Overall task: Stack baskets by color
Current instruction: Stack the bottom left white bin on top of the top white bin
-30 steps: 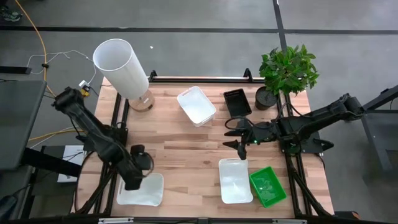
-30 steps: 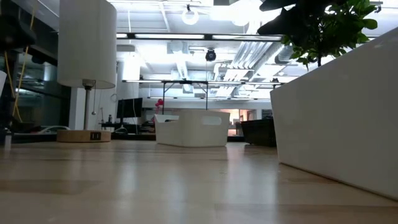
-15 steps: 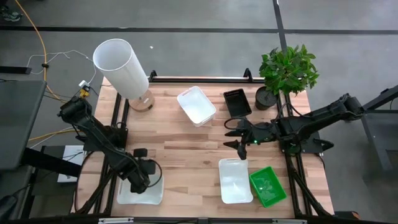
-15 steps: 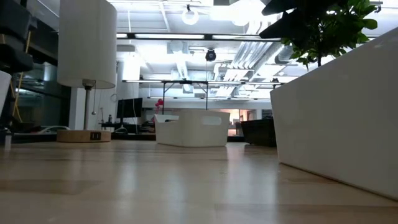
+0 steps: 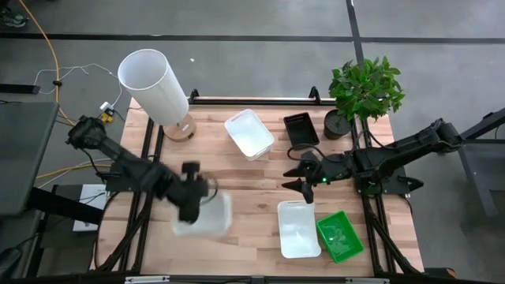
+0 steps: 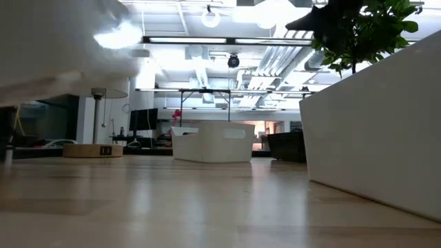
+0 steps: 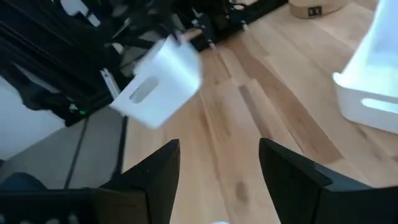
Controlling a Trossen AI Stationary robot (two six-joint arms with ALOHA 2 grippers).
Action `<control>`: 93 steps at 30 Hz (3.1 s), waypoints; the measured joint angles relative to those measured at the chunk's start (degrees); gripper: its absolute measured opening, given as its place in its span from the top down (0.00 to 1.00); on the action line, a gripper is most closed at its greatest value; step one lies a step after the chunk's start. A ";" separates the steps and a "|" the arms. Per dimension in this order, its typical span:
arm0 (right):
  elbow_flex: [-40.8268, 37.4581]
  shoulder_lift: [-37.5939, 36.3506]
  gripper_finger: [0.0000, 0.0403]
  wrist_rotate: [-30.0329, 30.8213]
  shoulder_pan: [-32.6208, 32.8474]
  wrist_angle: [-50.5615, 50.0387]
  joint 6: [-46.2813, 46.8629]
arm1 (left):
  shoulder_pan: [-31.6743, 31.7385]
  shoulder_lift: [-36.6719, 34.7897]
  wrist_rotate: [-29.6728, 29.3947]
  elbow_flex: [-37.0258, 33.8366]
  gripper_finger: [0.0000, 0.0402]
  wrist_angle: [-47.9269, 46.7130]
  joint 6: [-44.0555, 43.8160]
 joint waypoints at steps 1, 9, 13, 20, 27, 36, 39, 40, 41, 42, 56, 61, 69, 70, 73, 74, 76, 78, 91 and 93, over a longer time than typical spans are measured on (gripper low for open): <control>0.00 0.00 0.49 -0.07 0.00 0.62 0.00 | 2.33 -0.21 -1.57 1.98 1.00 -0.03 3.61; 0.00 0.00 0.49 -0.23 0.00 2.14 -0.11 | 24.32 2.86 -8.48 16.66 1.00 1.87 37.59; 0.00 -0.02 0.49 0.30 0.00 2.14 -0.47 | 34.22 6.41 -7.46 21.16 1.00 7.44 59.71; 0.02 -0.02 0.49 2.54 0.00 2.56 -3.68 | 45.10 16.22 -0.97 25.60 1.00 11.20 88.13; 0.02 -0.02 0.49 5.79 0.00 2.56 -4.04 | 46.43 23.42 2.71 25.98 1.00 17.05 103.37; 0.02 -0.02 0.49 5.97 0.00 2.51 -3.63 | 43.72 26.63 3.65 26.04 1.00 18.26 109.34; 0.02 -0.02 0.49 5.99 0.00 2.51 -3.67 | 43.79 26.85 3.73 26.04 1.00 16.64 109.09; 0.02 -0.02 0.49 5.99 -0.03 2.51 -3.75 | 43.79 26.85 3.71 26.04 1.00 16.18 108.79; 0.02 -0.02 0.49 5.99 -0.07 2.48 -3.80 | 43.82 26.85 3.66 26.04 1.00 15.77 108.52; 0.02 -0.02 0.49 6.01 -0.09 2.45 -3.79 | 43.83 26.85 3.72 26.04 1.00 15.28 108.26; 0.02 -0.02 0.49 6.01 -0.09 2.14 -4.04 | 43.79 26.85 4.42 26.04 0.94 15.00 106.72; 0.02 -0.02 0.49 6.01 -0.09 2.12 -4.24 | 43.79 26.85 6.93 26.04 0.84 15.04 103.16; 0.02 -0.02 0.49 6.00 -0.09 2.12 -4.24 | 43.04 26.70 4.47 26.02 0.68 15.97 100.18; 0.02 -0.02 0.49 6.01 -0.09 2.12 -4.13 | 42.75 26.54 3.13 26.00 0.66 16.15 99.13; 0.02 -0.02 0.49 7.51 -0.09 2.21 -2.85 | 41.56 26.01 -0.70 26.05 0.62 17.06 95.75; 0.02 -0.02 0.49 8.46 -0.09 2.46 -2.29 | 41.39 25.61 -1.24 26.22 0.61 16.36 94.62; 0.02 -0.02 0.49 10.48 -0.09 3.27 -2.11 | 40.82 24.53 -1.70 27.57 0.59 16.81 91.60; 0.02 -0.02 0.49 12.36 -0.14 3.89 -2.68 | 40.53 22.71 -1.83 29.21 0.58 16.55 87.30; 7.80 6.96 0.49 13.81 -8.95 0.79 -7.19 | 40.20 3.07 25.24 26.26 0.58 20.11 33.86; 12.75 10.84 0.49 14.37 -10.37 -4.72 -7.66 | 38.62 -0.94 25.65 21.30 0.58 24.48 30.11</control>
